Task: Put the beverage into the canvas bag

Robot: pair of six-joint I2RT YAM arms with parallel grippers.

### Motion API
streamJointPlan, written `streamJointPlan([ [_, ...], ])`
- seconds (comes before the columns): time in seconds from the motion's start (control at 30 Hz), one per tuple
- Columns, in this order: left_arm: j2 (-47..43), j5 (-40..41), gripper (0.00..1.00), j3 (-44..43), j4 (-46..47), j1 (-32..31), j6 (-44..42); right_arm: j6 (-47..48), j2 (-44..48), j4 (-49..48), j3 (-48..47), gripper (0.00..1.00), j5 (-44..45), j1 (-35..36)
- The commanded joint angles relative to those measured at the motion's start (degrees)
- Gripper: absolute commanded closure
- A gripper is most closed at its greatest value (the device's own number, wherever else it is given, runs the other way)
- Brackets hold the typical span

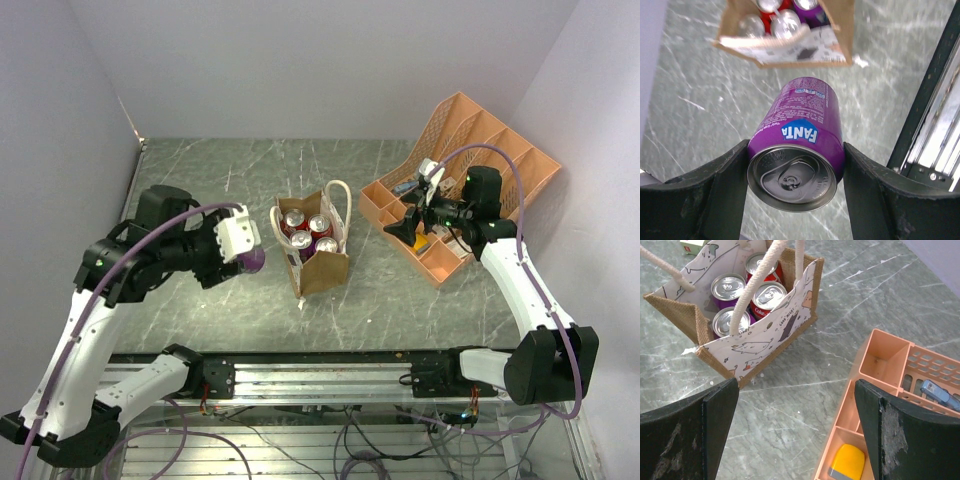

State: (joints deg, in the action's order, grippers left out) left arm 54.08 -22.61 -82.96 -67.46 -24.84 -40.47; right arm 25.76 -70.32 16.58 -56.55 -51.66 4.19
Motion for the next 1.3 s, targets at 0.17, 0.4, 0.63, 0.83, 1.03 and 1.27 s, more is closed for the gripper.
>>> streamJointPlan([
  [0.17, 9.84, -9.11, 0.93, -13.35, 19.63, 0.41, 13.77, 2.18, -0.56, 1.00, -0.03, 0.00, -0.90, -0.11],
  [0.4, 20.47, -8.02, 0.93, -19.18, 22.17, -0.82, 14.89, 3.33, -0.87, 1.78, -0.23, 0.00, -0.70, -0.14],
  [0.63, 27.87, 0.71, 0.93, -20.54, 20.93, -6.90, 8.36, 3.18, -0.88, 2.58, -0.48, 0.00, -2.88, -0.83],
  [0.83, 32.42, 5.19, 0.93, -19.50, 18.04, -9.56, 5.23, 4.46, -1.97, 5.05, -2.85, 0.00, -3.74, -0.85],
  [1.03, 33.94, 7.54, 0.93, -16.56, 16.12, -11.37, 3.03, 5.96, -2.34, 7.33, -4.11, 0.00, -4.00, -0.58],
  [1.27, 33.78, 11.30, 0.93, -11.95, 16.61, -14.77, 3.05, 5.79, -2.32, 6.98, -3.75, 0.00, -4.21, -0.59],
])
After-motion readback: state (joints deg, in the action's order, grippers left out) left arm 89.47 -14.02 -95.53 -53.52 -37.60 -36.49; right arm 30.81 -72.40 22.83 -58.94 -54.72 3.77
